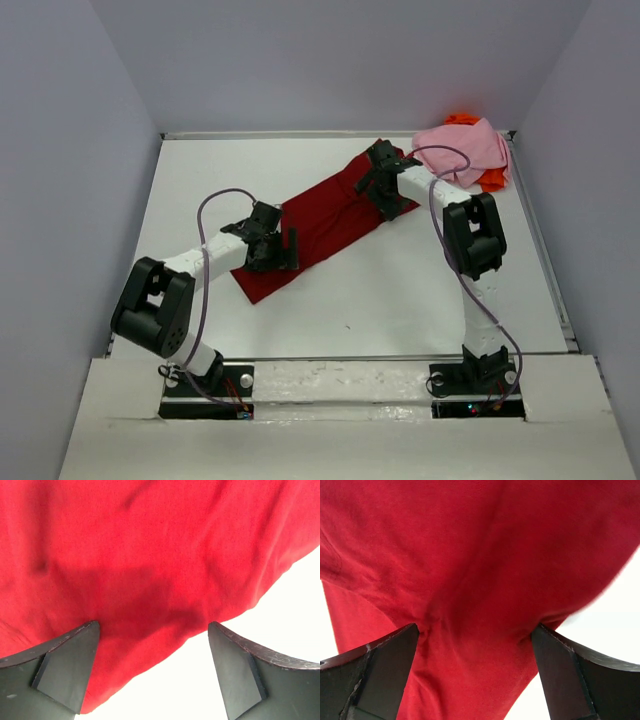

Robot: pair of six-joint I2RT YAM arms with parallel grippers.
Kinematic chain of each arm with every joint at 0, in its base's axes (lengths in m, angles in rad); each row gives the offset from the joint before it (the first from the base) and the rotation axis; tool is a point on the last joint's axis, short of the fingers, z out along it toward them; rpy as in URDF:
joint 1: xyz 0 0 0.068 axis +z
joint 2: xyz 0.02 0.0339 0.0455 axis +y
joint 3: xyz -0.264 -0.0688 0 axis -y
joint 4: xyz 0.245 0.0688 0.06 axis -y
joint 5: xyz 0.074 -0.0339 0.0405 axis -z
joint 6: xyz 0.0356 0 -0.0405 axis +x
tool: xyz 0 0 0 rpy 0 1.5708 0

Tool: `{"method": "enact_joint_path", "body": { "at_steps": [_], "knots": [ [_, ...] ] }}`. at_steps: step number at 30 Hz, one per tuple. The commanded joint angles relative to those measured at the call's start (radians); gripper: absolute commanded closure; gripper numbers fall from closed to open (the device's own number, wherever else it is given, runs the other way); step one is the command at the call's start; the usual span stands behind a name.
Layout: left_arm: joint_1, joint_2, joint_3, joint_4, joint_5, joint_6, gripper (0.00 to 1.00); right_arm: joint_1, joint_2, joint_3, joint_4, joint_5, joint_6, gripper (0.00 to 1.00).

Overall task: Fold and stack the t-shirts
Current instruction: Fold the tshirt

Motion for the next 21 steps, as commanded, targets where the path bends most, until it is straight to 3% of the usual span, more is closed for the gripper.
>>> {"method": "enact_joint_path", "body": {
  "at_steps": [1, 7, 11, 15, 21],
  "knots": [
    [-0.027, -0.082, -0.062, -0.033, 0.0, -0.133, 0.01, 0.0, 0.076, 0.142, -0.005, -0.001, -0.162, 0.02],
    [-0.143, -0.136, -0.157, 0.021, 0.027, -0.248, 0.01, 0.0, 0.239, 0.407, -0.157, 0.065, -0.283, 0.02],
    [-0.197, -0.126, -0.197, 0.082, 0.027, -0.289, 0.01, 0.0, 0.354, 0.503, -0.212, -0.004, -0.319, 0.02],
    [-0.234, -0.127, -0.211, 0.099, 0.046, -0.335, 0.01, 0.0, 0.415, 0.546, -0.191, -0.032, -0.358, 0.02],
    [-0.408, -0.103, -0.141, 0.113, 0.075, -0.412, 0.02, 0.02, 0.464, 0.644, -0.096, -0.11, -0.509, 0.0]
  ]
}}
